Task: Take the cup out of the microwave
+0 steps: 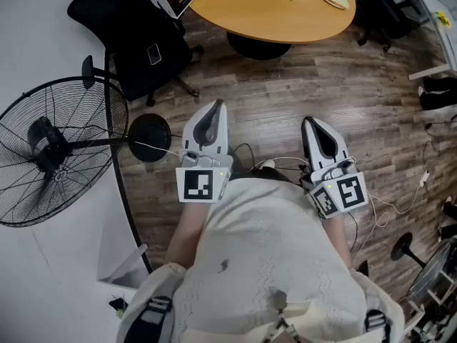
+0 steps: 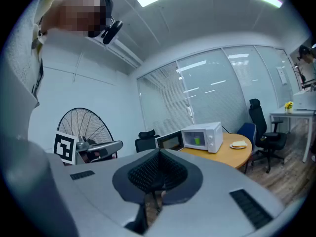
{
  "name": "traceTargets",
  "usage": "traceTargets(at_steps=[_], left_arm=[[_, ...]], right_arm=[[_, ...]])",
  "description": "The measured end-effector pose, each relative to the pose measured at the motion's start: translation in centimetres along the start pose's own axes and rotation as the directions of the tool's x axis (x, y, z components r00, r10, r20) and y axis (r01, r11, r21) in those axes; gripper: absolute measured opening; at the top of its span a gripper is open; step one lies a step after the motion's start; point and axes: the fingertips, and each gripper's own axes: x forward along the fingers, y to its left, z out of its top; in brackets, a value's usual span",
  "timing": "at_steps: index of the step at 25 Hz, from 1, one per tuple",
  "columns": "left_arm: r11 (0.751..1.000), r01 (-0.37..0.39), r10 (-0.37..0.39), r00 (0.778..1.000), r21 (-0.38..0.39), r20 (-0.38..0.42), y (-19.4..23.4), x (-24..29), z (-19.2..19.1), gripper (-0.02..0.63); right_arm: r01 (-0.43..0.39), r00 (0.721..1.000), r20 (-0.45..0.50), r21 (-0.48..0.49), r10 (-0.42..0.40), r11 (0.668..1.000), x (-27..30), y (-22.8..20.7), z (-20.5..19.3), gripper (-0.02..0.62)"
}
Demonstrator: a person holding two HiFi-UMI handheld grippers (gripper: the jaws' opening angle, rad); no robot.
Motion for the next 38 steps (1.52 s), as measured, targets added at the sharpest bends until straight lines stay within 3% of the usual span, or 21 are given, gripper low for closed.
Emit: traceTargets(at_steps=[3,6,11,14,19,23,32,38], left_arm=[[0.999,-0.037,0.037,0.999,0.013,-0.011,-4.0,-1.0,-0.1,0.021],[0.998,-0.064,0.066,0.995,0.022,-0.081,-6.3,-3.7,-1.4,0.021],[0.987,-0.149,0.157,0.968,0.056,-0.193,-5.1,-6.9,-3.2,0.021],[0.984,-0.160,0.172,0.971,0.083,-0.169,-4.4,-6.3,-2.8,0.021],[0.986,-0.102,0.111,0.992,0.131,-0.067,-5.0,-2.8,-1.1,0.021],[0.994,-0.041,0.044,0.999,0.097,-0.029,-4.4,0.2,-1.0,0.021],[0.995,0.057,-0.060,0.997,0.081,0.041,2.1,8.6,1.1,0.021],[0.992,0.101,-0.103,0.994,0.071,0.023,6.6,12.3,1.0,0.021]], right_arm=[[0.010,0.999,-0.034,0.054,-0.008,0.999,-3.2,-3.2,-2.2,0.006],[-0.007,0.995,-0.102,0.080,0.015,0.997,-4.8,-4.7,-4.9,0.006],[-0.047,0.985,-0.161,0.090,0.061,0.995,-3.1,-5.3,-6.8,0.006],[-0.086,0.990,-0.104,0.068,0.093,0.994,-1.4,-5.0,-5.2,0.006],[-0.103,0.994,-0.030,0.007,0.103,0.995,-0.2,-4.1,-2.0,0.006],[-0.094,0.996,-0.017,-0.036,0.093,0.995,1.7,-3.5,-0.9,0.006],[-0.030,0.999,0.017,-0.032,0.030,0.999,9.7,-3.1,2.2,0.008],[0.014,0.999,0.039,-0.053,-0.012,0.998,15.1,-3.0,4.5,0.008]])
